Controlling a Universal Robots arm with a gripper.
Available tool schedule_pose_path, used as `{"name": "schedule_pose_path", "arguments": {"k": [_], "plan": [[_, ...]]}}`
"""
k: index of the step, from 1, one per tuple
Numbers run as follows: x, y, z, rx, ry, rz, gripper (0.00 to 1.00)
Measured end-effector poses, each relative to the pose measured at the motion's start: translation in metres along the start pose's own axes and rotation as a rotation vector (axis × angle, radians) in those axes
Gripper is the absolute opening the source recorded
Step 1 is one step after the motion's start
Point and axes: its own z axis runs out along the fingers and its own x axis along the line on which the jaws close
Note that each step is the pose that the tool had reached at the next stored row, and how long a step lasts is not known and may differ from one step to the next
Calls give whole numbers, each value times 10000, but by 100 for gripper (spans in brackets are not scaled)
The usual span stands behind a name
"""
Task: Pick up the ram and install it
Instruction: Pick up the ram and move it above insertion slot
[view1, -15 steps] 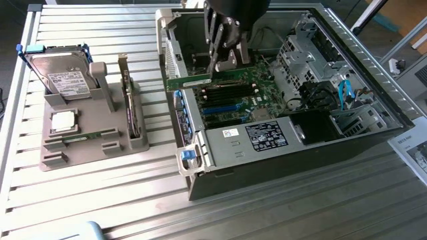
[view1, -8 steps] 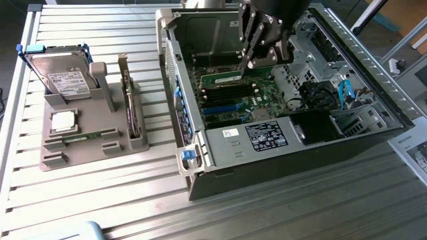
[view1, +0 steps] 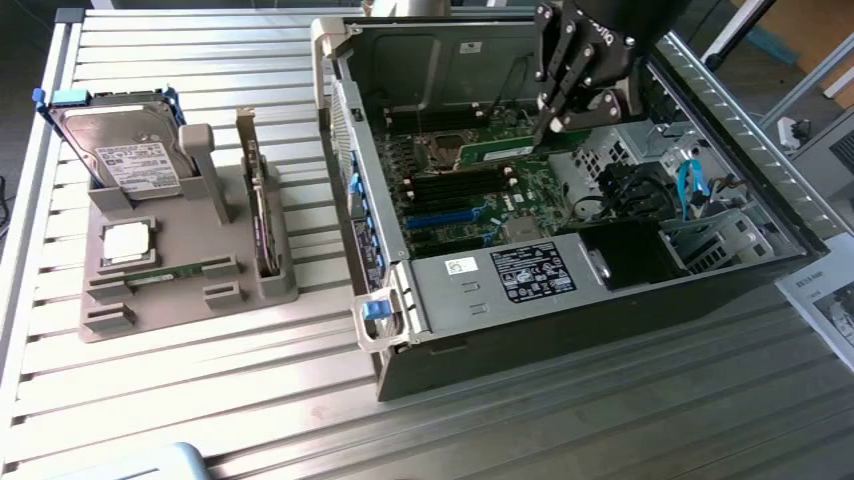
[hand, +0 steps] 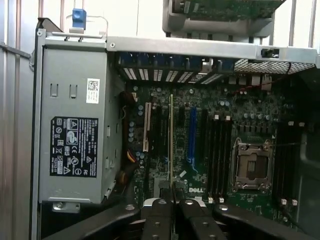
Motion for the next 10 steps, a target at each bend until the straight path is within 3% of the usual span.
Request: {"name": "schedule_pose_path", "arguments": {"k": [6, 10], "plan": [[17, -303, -2, -3, -1, 0, 12], [35, -649, -5, -4, 0, 0, 12]]}}
